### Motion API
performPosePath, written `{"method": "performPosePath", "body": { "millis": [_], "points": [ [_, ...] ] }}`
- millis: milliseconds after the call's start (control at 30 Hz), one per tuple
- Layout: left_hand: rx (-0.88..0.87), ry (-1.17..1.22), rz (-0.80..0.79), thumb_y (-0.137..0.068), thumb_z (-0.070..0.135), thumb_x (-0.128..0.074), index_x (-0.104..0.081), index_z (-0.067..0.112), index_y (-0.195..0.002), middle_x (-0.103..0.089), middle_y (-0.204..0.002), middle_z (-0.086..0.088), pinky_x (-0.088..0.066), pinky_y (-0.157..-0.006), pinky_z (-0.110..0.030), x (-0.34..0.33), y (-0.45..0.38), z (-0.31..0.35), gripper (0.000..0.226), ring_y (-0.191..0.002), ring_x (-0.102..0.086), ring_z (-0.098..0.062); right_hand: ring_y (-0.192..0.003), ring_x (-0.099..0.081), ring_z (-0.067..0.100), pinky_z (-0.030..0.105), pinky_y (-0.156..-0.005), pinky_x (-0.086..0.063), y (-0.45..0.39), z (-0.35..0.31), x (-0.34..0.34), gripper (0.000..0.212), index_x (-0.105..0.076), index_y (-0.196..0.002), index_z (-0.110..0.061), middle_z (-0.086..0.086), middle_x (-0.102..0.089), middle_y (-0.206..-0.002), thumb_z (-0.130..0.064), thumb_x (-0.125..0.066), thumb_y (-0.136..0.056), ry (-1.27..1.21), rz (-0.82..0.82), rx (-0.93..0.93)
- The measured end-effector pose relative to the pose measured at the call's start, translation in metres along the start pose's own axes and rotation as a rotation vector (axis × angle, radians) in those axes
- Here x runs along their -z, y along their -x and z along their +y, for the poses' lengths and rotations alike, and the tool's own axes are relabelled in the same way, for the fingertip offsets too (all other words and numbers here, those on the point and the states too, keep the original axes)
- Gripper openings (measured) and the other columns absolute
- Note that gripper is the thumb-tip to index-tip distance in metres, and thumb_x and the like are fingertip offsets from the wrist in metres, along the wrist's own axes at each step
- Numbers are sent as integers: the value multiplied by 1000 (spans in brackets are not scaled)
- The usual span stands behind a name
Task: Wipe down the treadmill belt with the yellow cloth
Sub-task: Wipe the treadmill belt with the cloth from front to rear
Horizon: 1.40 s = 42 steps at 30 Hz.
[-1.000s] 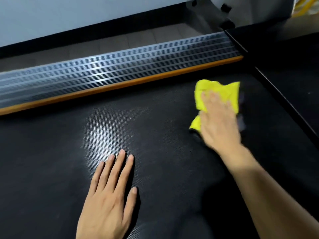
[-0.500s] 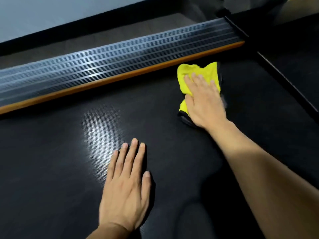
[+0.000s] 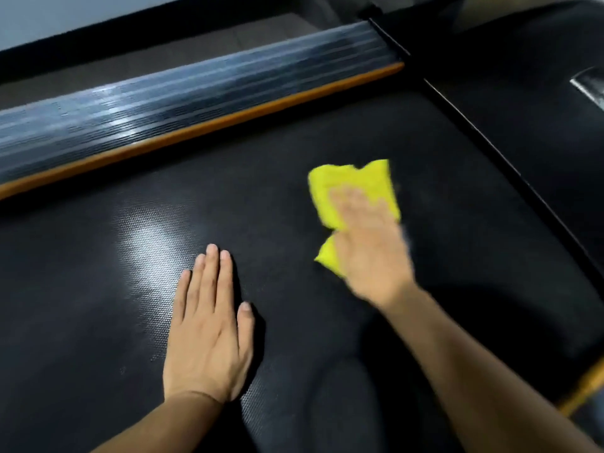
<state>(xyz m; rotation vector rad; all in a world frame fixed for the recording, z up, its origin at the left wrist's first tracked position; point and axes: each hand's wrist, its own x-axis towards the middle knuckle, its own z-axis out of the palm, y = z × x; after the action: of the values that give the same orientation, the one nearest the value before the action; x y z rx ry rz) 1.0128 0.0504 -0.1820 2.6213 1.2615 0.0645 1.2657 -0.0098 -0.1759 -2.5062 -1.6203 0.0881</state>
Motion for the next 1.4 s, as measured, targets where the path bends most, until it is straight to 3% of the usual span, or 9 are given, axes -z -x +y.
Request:
{"method": "performPosePath", "body": {
  "millis": [167, 300, 400, 567, 767, 900, 1067, 1200, 1400],
  "points": [
    [26, 2, -1, -99, 38, -18, -13, 7, -160, -5, -169, -10, -6, -127, -44, 0, 2, 2, 69, -157, -2, -21, -150, -21, 26, 50, -123, -12, 4, 60, 13, 62, -25, -156, -20, 8, -25, -163, -30, -30, -95, 4, 31, -362],
    [18, -4, 9, -98, 39, -18, -14, 6, -159, -7, -169, -11, -8, -127, -45, -3, 0, 0, 69, -157, -6, -23, -149, -25, 28, 53, -120, -19, 37, -28, -1, 66, -25, -156, -14, 11, -27, -161, -33, -22, -93, 89, 5, -154],
    [9, 20, 28, -98, 37, -19, -18, 4, -158, -11, -168, -12, -10, -126, -45, -4, 1, -2, 69, -156, -9, -24, -153, -10, 17, 46, -124, -8, 72, -102, -8, 69, -18, -158, -22, 1, -17, -165, -34, -28, -91, -28, -93, 67],
    [-2, 35, 41, -98, 36, -20, -20, 4, -158, -13, -168, -11, -8, -126, -44, -3, 1, -2, 68, -156, -10, -22, -153, -6, 10, 42, -124, -6, 72, -86, -4, 69, -16, -158, -28, -6, -12, -166, -35, -33, -91, -61, -125, 165],
    [15, 16, 40, -99, 37, -21, -17, 6, -159, -11, -169, -10, -8, -127, -45, -1, 1, 3, 67, -157, -6, -21, -152, -19, 21, 47, -123, -11, 50, 46, 14, 66, -21, -157, -21, 3, -23, -164, -37, -22, -93, 81, -64, -197],
    [16, -7, 47, -99, 39, -19, -15, 7, -160, -10, -169, -10, -6, -127, -43, -3, 1, 5, 68, -157, -5, -20, -152, -16, 20, 47, -124, -11, 59, 5, 9, 66, -20, -157, -20, 4, -21, -164, -34, -24, -93, 49, 20, -291],
    [10, -17, 81, -98, 39, -19, -22, 5, -158, -16, -167, -13, -5, -127, -41, -6, 0, 0, 68, -156, -12, -25, -153, -5, 15, 45, -124, -4, 126, -97, 3, 70, -15, -158, -24, -1, -12, -166, -34, -31, -91, -91, -113, 68],
    [9, -5, 105, -98, 39, -19, -22, 5, -158, -16, -167, -14, -4, -127, -40, -6, 2, 0, 69, -155, -13, -25, -152, -16, 15, 45, -123, -16, 133, -68, 3, 66, -23, -157, -24, -1, -21, -164, -33, -35, -93, -41, -53, 138],
    [4, -27, 145, -99, 42, -17, -21, 6, -158, -15, -168, -13, -6, -127, -41, -10, 3, 1, 69, -156, -11, -24, -150, -22, 24, 50, -122, -14, 114, 65, 14, 63, -24, -156, -20, 6, -26, -163, -34, -27, -95, 53, 54, -358]
  ]
}}
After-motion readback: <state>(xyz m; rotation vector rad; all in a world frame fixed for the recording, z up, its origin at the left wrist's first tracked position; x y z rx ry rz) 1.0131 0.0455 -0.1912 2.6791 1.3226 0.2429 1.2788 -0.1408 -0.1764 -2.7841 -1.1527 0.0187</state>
